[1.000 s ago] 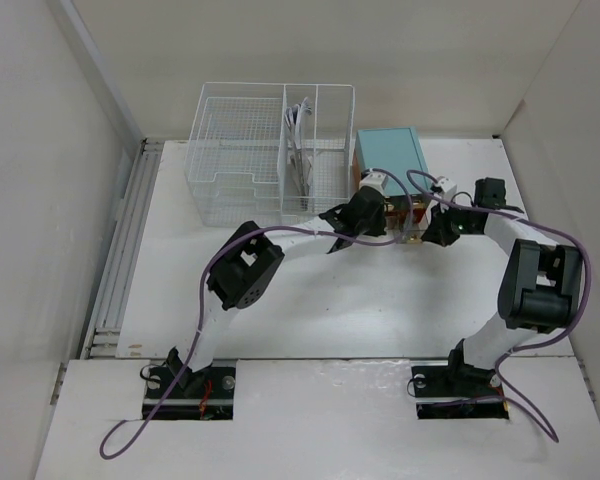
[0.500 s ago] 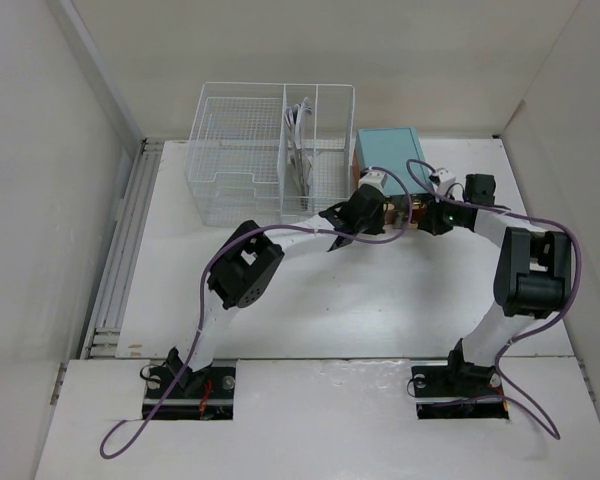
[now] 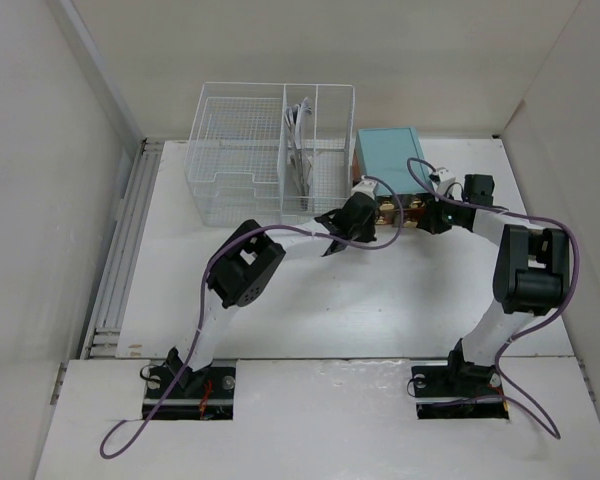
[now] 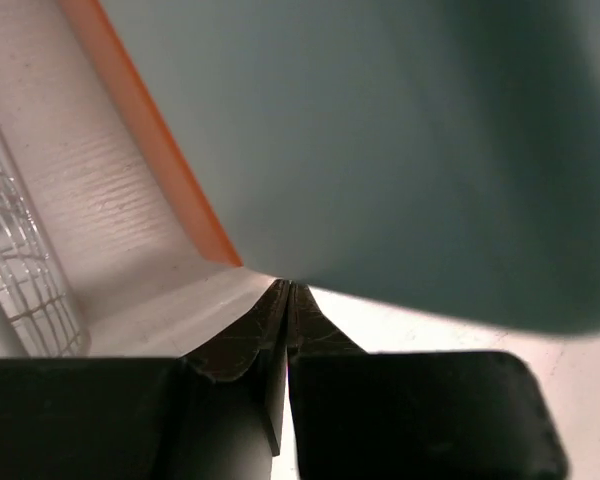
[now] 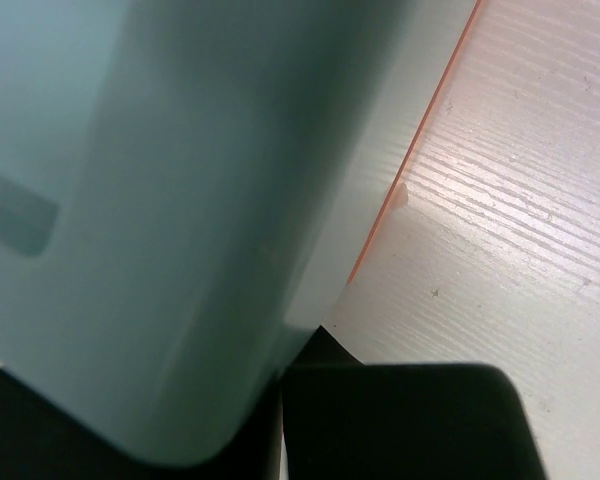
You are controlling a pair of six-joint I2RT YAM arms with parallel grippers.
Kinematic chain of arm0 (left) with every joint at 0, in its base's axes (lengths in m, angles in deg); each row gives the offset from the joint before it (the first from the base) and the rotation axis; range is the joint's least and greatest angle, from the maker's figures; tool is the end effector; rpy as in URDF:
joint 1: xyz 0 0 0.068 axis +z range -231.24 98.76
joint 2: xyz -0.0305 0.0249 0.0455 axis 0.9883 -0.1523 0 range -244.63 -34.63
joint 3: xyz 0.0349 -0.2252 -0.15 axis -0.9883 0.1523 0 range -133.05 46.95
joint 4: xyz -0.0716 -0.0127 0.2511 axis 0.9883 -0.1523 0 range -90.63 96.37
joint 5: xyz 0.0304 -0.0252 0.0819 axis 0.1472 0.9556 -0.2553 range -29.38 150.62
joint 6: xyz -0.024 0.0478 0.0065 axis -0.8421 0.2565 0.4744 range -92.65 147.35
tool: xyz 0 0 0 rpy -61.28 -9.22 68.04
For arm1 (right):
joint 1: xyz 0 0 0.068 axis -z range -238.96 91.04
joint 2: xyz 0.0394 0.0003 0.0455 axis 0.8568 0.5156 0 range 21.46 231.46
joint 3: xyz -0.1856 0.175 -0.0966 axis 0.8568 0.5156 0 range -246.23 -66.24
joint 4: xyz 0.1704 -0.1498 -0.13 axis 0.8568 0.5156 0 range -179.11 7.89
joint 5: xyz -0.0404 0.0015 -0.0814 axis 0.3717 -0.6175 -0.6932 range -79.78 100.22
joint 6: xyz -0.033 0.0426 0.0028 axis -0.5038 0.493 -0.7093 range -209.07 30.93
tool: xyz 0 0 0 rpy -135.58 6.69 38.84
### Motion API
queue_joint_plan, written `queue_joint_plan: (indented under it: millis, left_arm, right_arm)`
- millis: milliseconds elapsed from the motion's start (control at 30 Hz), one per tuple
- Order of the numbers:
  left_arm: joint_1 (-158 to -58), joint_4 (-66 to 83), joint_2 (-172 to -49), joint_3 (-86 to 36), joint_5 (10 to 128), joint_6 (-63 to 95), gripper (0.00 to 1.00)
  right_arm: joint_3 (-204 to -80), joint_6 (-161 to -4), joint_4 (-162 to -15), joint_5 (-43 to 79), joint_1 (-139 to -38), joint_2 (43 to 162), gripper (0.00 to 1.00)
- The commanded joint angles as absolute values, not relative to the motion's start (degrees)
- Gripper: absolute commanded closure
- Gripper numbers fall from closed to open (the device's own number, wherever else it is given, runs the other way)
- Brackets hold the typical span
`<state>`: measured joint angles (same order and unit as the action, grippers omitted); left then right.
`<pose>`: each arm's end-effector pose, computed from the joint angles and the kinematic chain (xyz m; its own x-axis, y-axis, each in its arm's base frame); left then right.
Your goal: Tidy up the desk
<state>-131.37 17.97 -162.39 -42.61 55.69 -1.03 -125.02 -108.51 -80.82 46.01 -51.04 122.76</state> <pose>0.3288 -0.3887 0.1689 -0.5926 -0.0291 -0.8050 0.4930 0.7772 -0.3910 0.3574 -0.0286 0.1712 -0.6392 -0.1838 -0.7468 -0.4954 0.8411 0.2170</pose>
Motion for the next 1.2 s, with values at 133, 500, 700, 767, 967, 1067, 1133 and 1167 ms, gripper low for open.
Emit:
queue_joint_plan:
  millis: [133, 500, 700, 767, 967, 1067, 1133, 1167]
  left_arm:
    - [-132.13, 20.17, -156.62, -40.50, 55.35, -0.60, 0.90]
    - [-134.50, 19.56, -150.12, -36.38, 54.82, 0.46, 0.78]
    - [-136.44, 18.33, -147.22, -35.14, 53.76, 0.98, 0.76]
    - [-136.96, 17.63, -145.91, -35.14, 53.24, 0.98, 0.76]
    - [-139.51, 15.25, -143.61, -34.08, 52.71, 1.51, 0.69]
    - [-142.05, 13.23, -140.37, -32.34, 52.18, 2.03, 0.48]
    - [-142.67, 12.62, -138.87, -31.80, 52.18, 2.04, 0.37]
    - [-142.68, 12.61, -138.00, -30.84, 52.18, 2.04, 0.32]
  right_arm:
    - [-125.22, -104.62, -91.04, 54.86, -53.42, 123.15, 1.00]
    - [-119.58, -108.14, -91.57, 55.48, -52.29, 117.17, 1.00]
    - [-121.52, -106.47, -92.27, 56.01, -52.28, 119.90, 1.00]
    - [-121.52, -106.47, -92.27, 56.01, -52.28, 119.12, 1.00]
    - [-120.11, -113.93, -81.77, 54.17, -51.23, 113.84, 1.00]
    - [-123.00, -121.21, -71.67, 54.17, -49.74, 112.44, 1.00]
    - [-123.53, -123.58, -67.33, 54.17, -48.94, 112.43, 1.00]
    - [-124.32, -124.82, -65.31, 54.17, -48.24, 111.91, 1.00]
